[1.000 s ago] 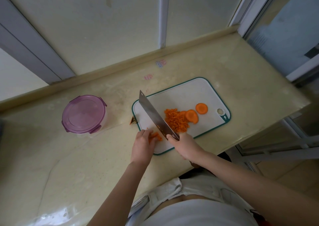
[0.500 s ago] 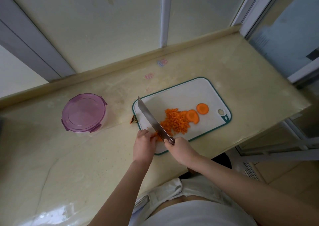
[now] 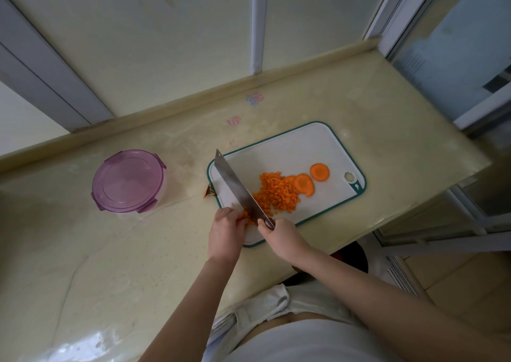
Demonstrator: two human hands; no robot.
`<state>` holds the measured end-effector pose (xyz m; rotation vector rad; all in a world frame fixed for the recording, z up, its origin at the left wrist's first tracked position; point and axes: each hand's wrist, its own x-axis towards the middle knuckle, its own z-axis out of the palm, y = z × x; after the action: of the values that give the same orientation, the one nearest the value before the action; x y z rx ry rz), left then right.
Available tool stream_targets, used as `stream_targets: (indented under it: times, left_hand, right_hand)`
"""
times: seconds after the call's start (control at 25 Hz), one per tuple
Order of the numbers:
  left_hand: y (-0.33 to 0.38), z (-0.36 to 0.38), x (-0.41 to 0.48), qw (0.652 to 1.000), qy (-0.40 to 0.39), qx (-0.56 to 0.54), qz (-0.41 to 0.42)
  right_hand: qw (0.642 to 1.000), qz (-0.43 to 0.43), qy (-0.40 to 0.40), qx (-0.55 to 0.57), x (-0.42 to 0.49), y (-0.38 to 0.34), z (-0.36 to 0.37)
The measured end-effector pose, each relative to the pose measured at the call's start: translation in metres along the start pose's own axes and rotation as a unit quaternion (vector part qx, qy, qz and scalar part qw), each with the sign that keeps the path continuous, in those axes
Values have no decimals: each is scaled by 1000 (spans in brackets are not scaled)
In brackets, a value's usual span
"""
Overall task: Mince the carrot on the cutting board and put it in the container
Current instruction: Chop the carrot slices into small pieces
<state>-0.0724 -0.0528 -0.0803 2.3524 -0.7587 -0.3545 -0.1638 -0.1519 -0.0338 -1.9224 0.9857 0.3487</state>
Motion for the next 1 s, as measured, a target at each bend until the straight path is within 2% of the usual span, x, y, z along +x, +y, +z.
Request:
stream_targets:
  times: [0.2,0.48,0.72,0.88,1.0]
  left_hand:
    - [1,-1,0,1000,-9,11,2]
    - [4,-2,-1,999,-15,29,-7]
    - [7,-5,-4,1000,-9,1,-29]
    - [8,-10,0,999,-22,-29,-35]
    - [4,-15,-1,999,7,-37,-32]
  right_hand:
    - [1000,-7,-14,-11,6,-5,-4]
    - [999,-41,7,0,6,-8,-3]
    - [998,-9,50,26,4,-3,-7]
    - [999,-7,43,28,1,3,-14]
    - [999,-21,35,31,-5,1,-17]
